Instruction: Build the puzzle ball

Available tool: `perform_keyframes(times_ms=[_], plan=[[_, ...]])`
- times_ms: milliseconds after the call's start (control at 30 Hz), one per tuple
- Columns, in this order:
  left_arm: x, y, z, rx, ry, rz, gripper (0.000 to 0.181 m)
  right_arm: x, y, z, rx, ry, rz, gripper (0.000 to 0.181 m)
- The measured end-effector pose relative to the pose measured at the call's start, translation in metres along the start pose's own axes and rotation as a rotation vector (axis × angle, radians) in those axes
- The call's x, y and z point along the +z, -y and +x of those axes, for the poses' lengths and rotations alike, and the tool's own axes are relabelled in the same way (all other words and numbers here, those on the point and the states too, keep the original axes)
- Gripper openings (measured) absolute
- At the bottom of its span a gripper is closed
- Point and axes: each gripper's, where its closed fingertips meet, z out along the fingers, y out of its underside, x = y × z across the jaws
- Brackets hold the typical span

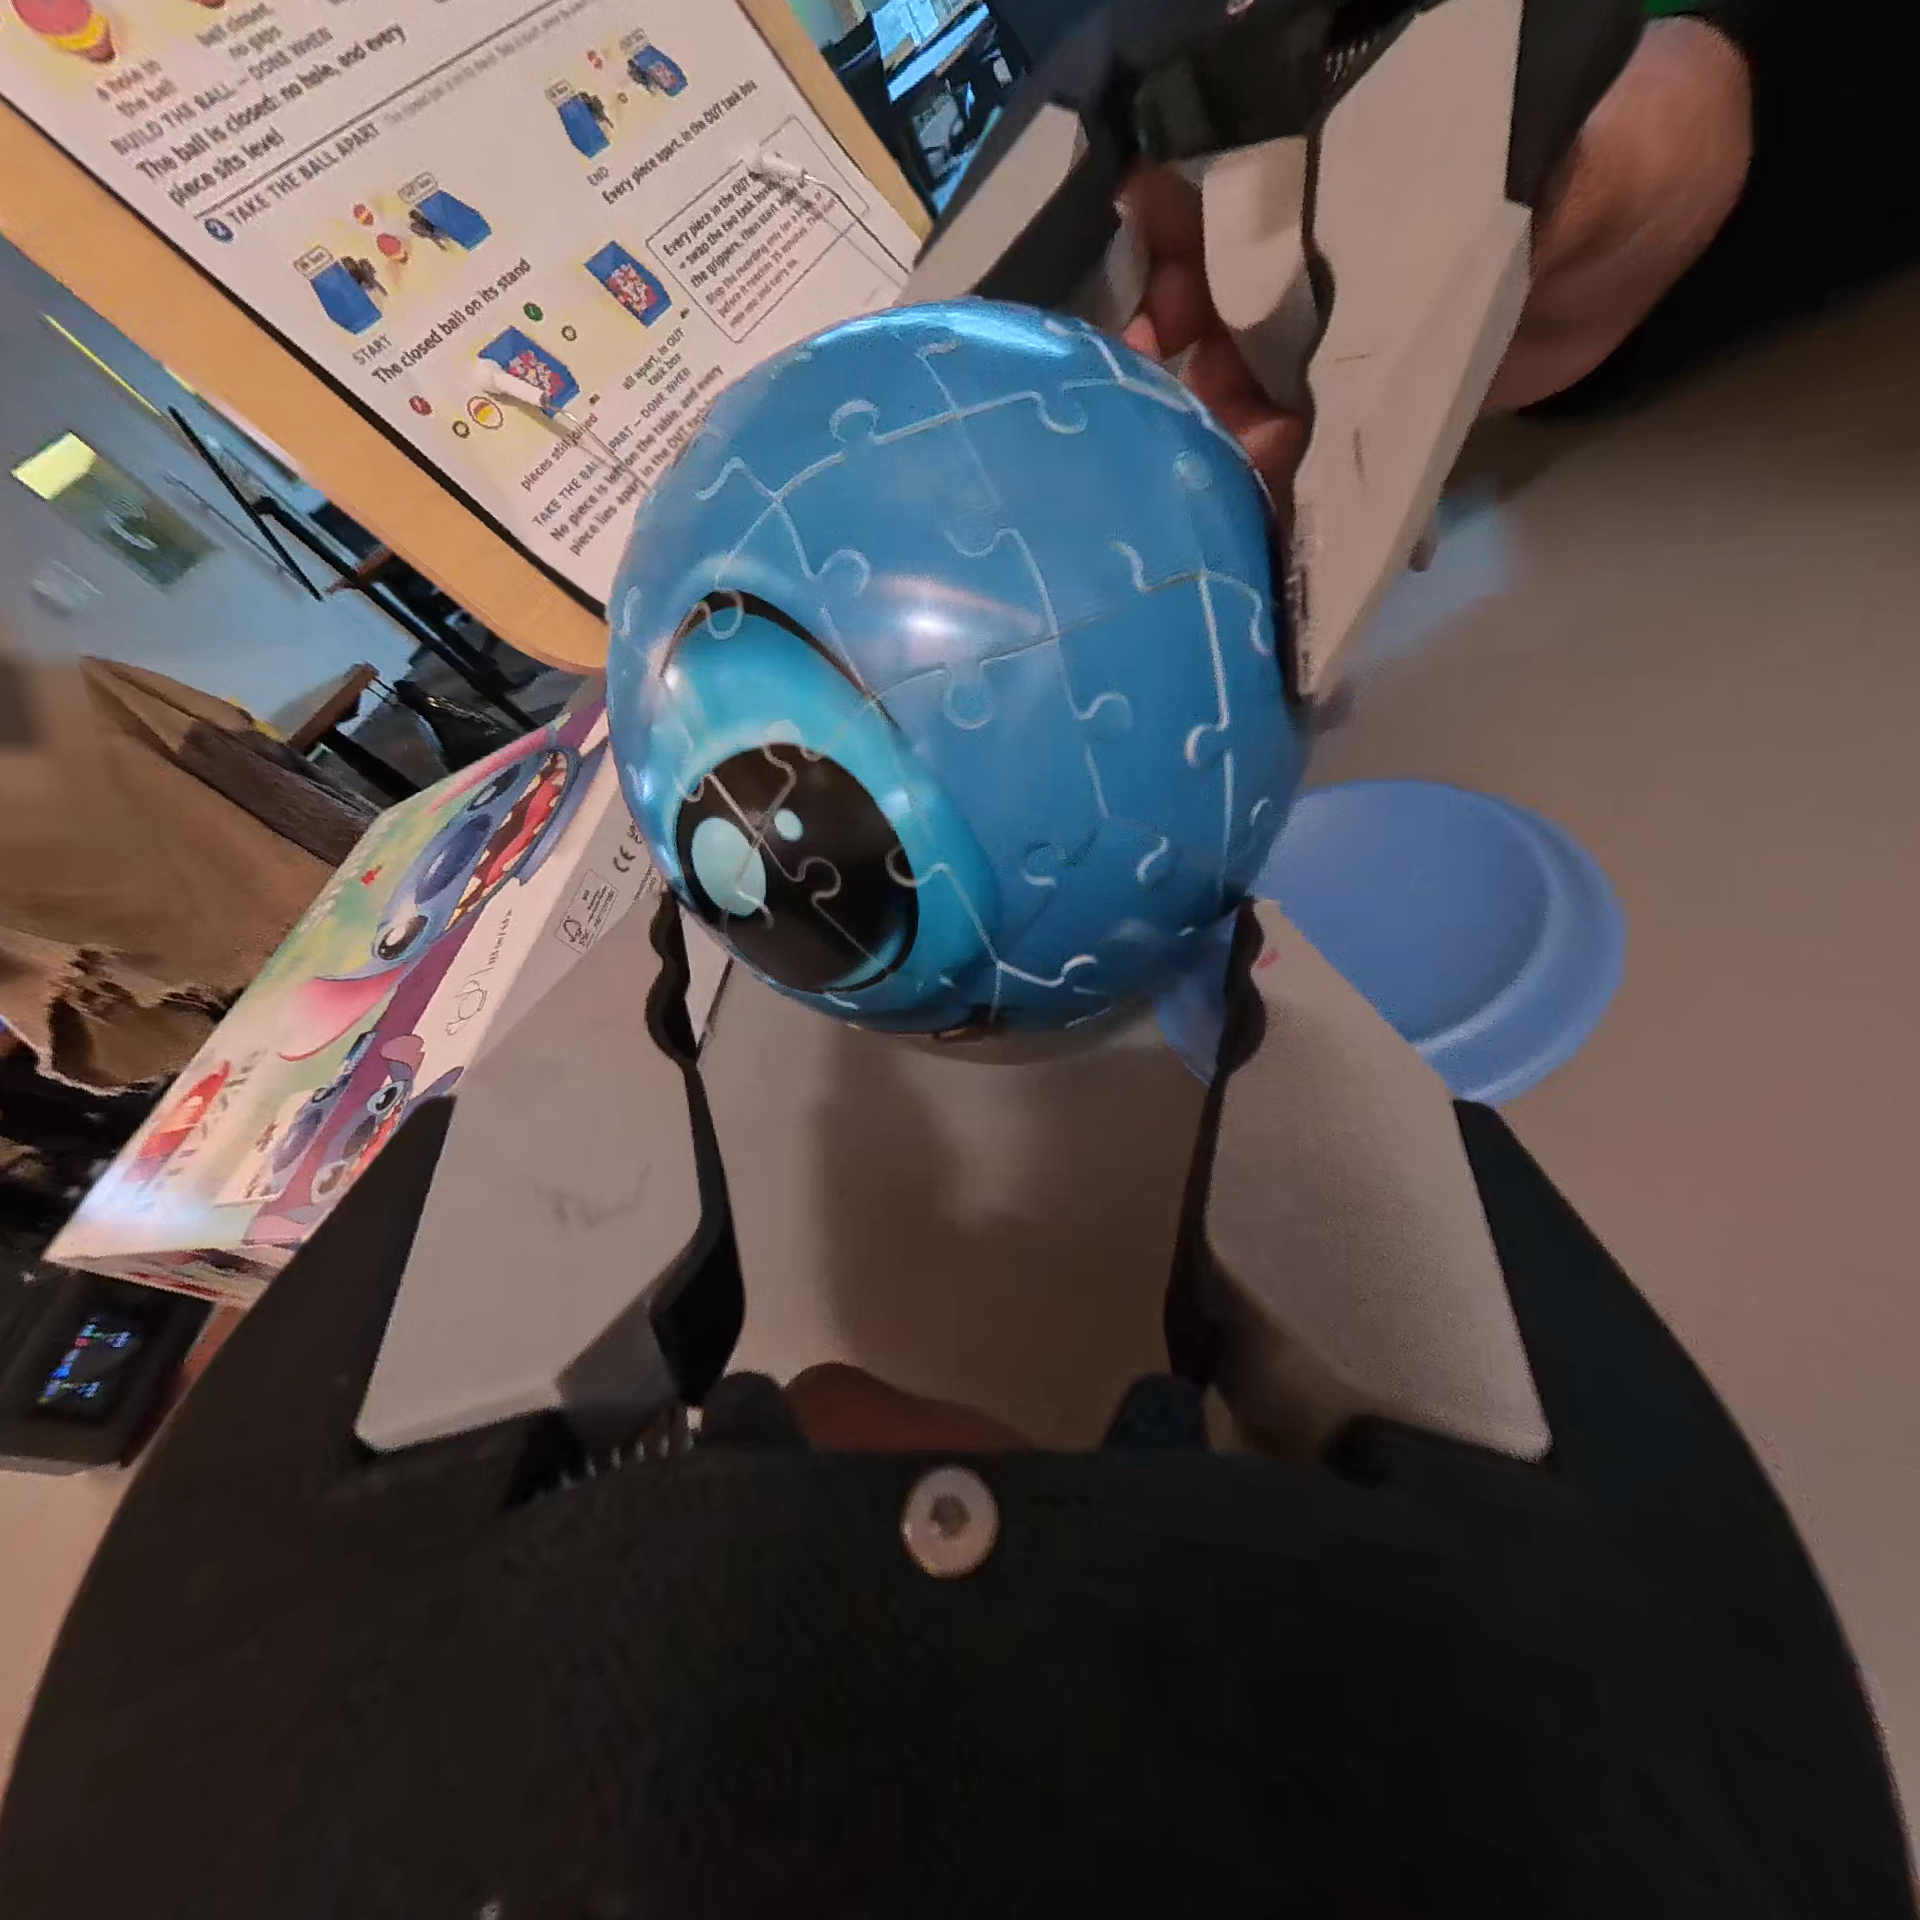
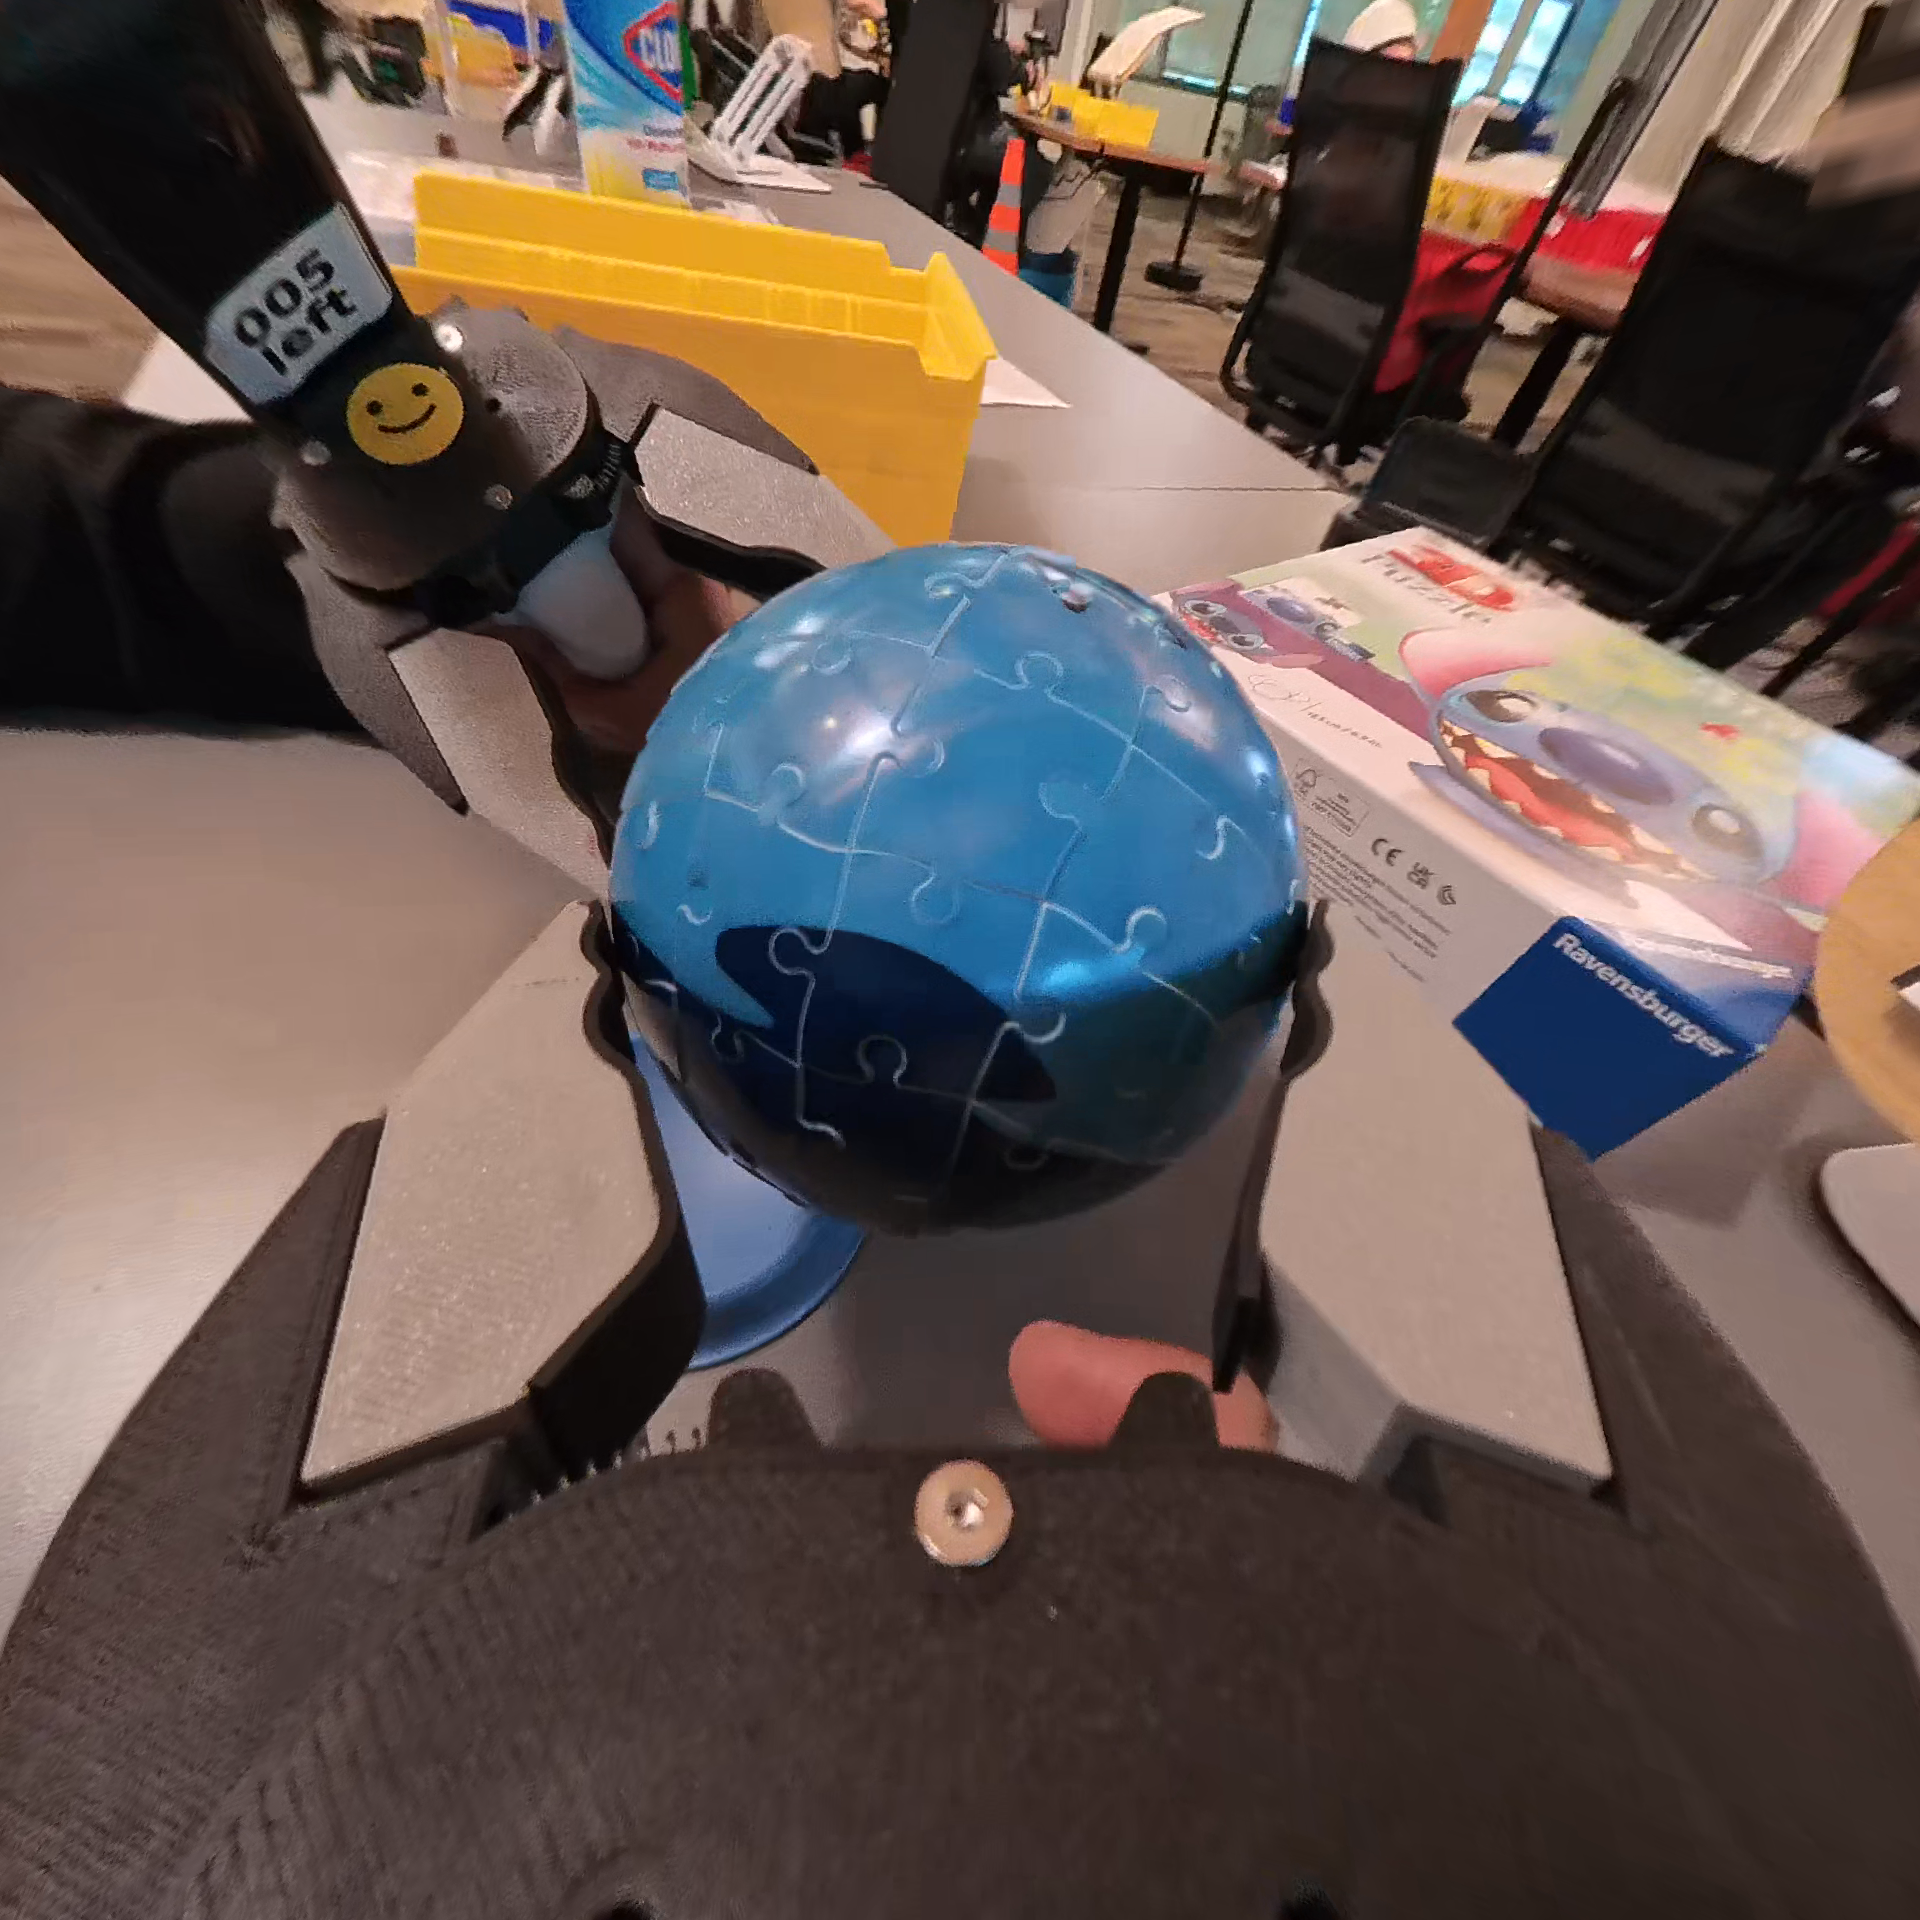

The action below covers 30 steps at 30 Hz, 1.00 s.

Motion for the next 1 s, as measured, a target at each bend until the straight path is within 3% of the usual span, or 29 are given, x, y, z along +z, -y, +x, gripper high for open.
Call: perform_keyframes(times_ms=[367,1000], plan=[[-0.011,0.000,0.014,0.162,0.027,0.002,0.096,-0.013,0.004,-0.022,-0.195,-0.083,0.050,0.121],[-0.038,0.009,0.047,0.136,-0.071,0.044,0.087,-0.028,-0.001,-0.057,-0.265,-0.090,0.042,0.118]])
